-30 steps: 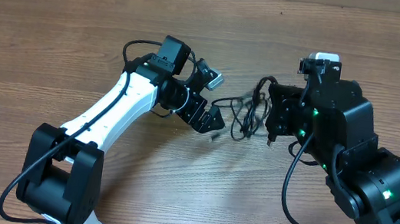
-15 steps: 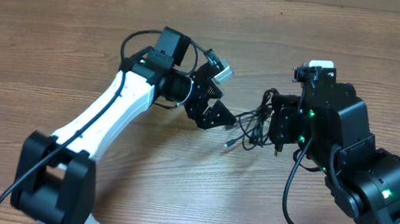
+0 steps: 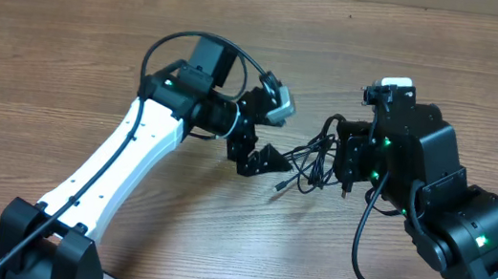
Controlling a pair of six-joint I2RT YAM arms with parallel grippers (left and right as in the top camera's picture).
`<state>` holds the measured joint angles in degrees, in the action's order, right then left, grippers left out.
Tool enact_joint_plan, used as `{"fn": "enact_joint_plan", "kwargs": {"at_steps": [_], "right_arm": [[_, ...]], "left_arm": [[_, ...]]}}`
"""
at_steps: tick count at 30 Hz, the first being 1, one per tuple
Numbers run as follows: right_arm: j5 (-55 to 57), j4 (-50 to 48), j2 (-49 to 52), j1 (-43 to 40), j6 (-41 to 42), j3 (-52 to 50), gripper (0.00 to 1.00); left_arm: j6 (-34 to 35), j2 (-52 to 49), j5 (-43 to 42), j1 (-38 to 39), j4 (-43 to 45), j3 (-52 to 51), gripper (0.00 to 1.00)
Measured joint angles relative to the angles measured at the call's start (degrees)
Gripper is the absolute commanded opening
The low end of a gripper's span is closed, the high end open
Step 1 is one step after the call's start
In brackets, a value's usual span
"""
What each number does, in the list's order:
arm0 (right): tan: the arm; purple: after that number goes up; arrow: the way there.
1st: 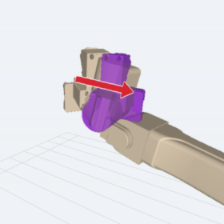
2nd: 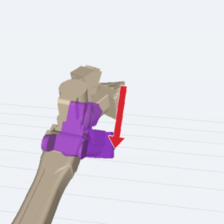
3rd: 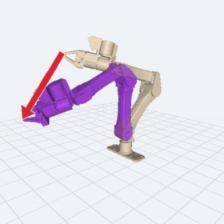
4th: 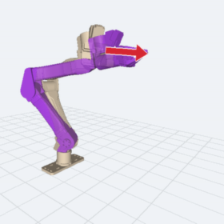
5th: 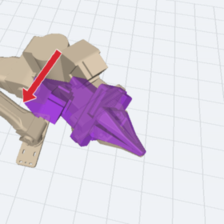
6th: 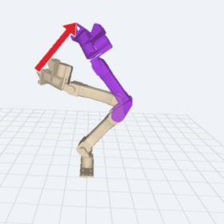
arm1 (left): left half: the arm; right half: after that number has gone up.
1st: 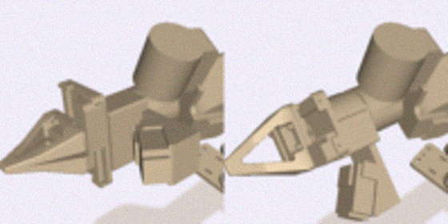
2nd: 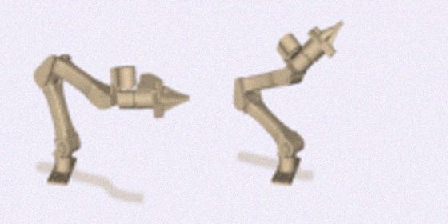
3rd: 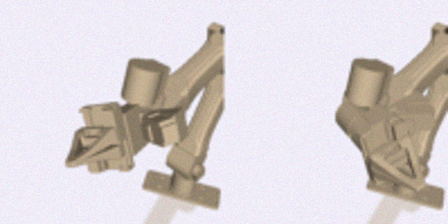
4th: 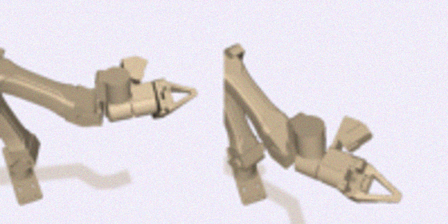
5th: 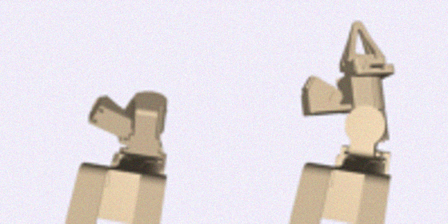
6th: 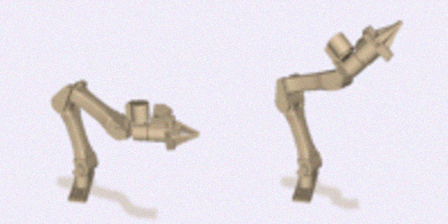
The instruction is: Untangle cables
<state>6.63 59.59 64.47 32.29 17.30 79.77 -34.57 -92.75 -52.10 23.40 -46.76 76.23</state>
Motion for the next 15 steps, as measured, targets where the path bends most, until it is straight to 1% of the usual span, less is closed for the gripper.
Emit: {"fn": "enact_joint_plan", "kwargs": {"at_steps": [7,12,13,14,15], "right_arm": [[-1.1,0.0,0.1,0.0,0.0,0.0,0.04],[-1.6,0.0,0.1,0.0,0.0,0.0,0.04],[-1.7,0.0,0.1,0.0,0.0,0.0,0.04],[-1.8,0.0,0.1,0.0,0.0,0.0,0.04],[-1.7,0.0,0.1,0.0,0.0,0.0,0.04]], "left_arm": [[-2.7,-0.6,3.2,0.6,0.0,0.0,1.00],[-3.1,-4.7,3.9,0.6,0.5,0.0,0.99],[-3.1,-5.7,3.9,0.6,1.0,0.0,0.91],[-3.2,-7.2,3.9,0.6,1.9,0.0,0.61],[-3.4,-8.4,3.4,0.6,2.9,0.0,0.16]]}}
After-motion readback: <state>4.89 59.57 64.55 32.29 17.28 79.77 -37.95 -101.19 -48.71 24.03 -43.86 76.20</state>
